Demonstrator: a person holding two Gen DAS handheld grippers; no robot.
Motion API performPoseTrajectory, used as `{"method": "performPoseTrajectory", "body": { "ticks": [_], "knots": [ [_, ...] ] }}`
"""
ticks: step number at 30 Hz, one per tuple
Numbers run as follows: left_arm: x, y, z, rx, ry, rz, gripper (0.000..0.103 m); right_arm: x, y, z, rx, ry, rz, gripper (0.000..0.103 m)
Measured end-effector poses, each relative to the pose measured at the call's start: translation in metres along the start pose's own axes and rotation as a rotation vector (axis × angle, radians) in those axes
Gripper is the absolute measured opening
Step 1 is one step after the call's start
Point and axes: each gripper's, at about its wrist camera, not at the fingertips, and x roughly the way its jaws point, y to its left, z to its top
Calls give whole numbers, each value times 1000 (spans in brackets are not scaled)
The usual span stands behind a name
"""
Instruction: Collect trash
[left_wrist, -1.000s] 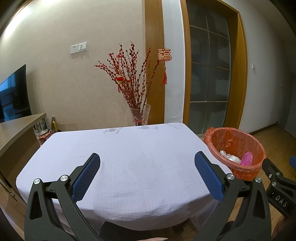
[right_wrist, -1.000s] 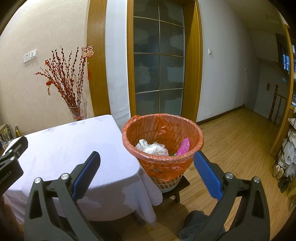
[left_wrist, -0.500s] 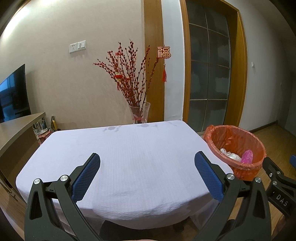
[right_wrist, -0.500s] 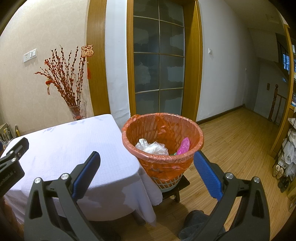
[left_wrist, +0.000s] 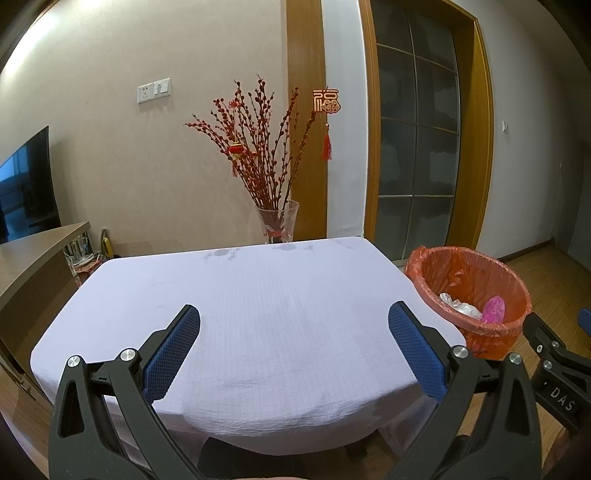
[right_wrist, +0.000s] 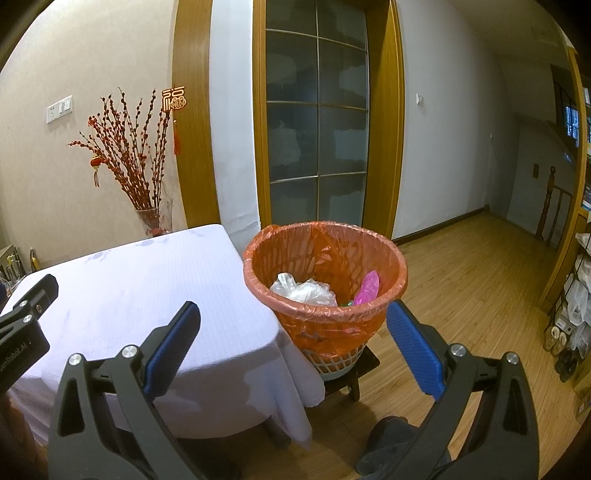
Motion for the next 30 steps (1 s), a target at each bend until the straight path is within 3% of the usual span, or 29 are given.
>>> {"method": "performPoseTrajectory", "body": {
  "ticks": [30],
  "knots": [
    [3, -2, -2, -1, 23, -17, 101, 1, -1, -1, -2, 8, 4, 98]
  ]
}}
